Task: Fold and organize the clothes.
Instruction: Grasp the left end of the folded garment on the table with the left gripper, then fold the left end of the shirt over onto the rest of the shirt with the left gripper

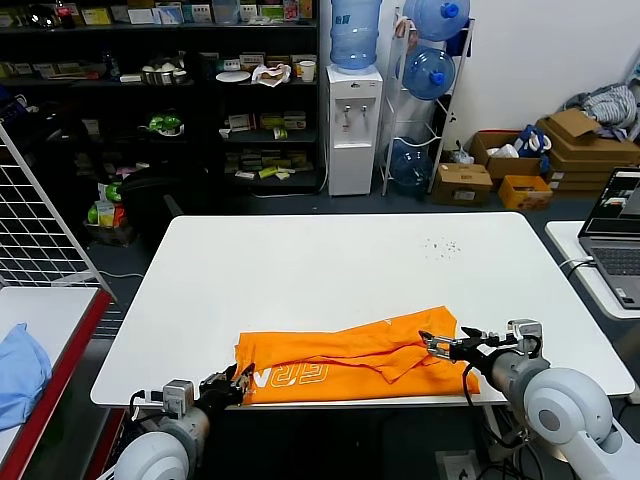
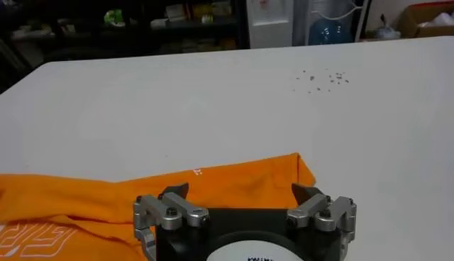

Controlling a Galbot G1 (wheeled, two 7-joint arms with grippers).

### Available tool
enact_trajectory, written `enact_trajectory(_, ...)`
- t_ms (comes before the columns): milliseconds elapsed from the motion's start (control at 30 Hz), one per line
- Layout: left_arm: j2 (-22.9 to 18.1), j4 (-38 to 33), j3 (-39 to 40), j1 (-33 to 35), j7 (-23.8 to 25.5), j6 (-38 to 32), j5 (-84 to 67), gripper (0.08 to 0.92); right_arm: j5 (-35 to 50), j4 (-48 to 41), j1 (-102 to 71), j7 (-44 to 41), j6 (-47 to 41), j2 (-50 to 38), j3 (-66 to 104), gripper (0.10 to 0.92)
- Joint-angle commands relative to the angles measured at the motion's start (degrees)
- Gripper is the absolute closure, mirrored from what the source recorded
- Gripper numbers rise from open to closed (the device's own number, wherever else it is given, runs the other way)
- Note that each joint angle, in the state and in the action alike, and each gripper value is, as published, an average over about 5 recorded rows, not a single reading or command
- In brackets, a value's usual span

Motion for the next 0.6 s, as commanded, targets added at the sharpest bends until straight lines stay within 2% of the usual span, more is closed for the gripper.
enact_trajectory(33, -0.3, -0.1, -0.1, -0.1, -0.3, -1.0, 1.4, 0.698, -0.2, -0.2, 0.0, 0.0, -0.6, 0.2, 0.0, 0.104)
enact_trajectory(167, 1.0, -0.8, -0.9, 0.2, -1.0, -1.1, 1.2, 0.818, -0.4, -0.6, 0.3, 0.0, -0.3, 0.3, -0.2, 0.104)
enact_trajectory(267, 3.2, -1.7, -2.8, 0.6, -1.1, -1.2, 0.2, 0.875, -0.7, -1.1, 0.9, -0.1, -0.1, 0.6, -0.7, 0.104)
enact_trajectory(600, 15.6, -3.2, -15.5, 3.6, -2.4, -1.1, -8.2, 0.883, -2.7, -3.9, 5.5, -1.9, 0.7, 2.8, -5.0, 0.104)
